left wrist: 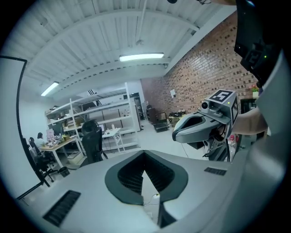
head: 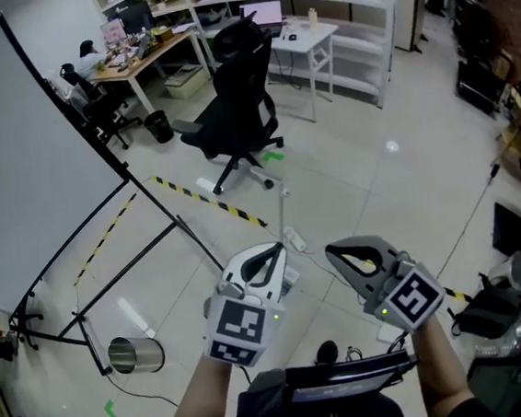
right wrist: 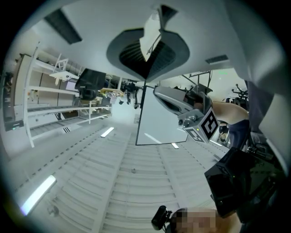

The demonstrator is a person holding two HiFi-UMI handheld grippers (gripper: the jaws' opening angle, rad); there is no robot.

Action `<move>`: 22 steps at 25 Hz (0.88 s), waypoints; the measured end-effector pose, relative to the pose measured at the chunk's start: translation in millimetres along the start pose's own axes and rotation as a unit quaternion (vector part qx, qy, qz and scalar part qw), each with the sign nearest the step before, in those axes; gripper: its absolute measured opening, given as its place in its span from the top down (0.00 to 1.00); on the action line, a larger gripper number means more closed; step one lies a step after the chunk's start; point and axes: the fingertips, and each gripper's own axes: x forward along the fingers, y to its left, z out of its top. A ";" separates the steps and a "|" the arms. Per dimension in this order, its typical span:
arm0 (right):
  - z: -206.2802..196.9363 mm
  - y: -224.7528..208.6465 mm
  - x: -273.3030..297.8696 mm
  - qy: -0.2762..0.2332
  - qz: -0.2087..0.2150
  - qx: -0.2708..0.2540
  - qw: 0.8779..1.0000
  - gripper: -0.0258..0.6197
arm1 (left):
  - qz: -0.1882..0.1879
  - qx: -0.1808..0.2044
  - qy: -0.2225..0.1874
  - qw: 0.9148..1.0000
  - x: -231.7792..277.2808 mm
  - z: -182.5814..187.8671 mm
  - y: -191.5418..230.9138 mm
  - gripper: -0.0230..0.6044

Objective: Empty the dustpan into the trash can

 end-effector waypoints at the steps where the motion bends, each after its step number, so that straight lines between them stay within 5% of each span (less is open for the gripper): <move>1: -3.4 -4.1 1.8 -0.001 0.007 0.001 1.000 0.94 | 0.006 -0.001 0.004 1.000 4.4 -1.8 1.6 0.96; 14: -24.8 -43.9 70.7 0.014 0.055 0.019 0.998 0.94 | 0.051 -0.044 0.013 0.998 36.0 -27.3 65.5 0.96; 22: -24.1 -72.4 113.3 0.041 0.027 0.018 0.999 0.94 | 0.030 -0.051 -0.005 0.998 63.4 -37.4 118.9 0.96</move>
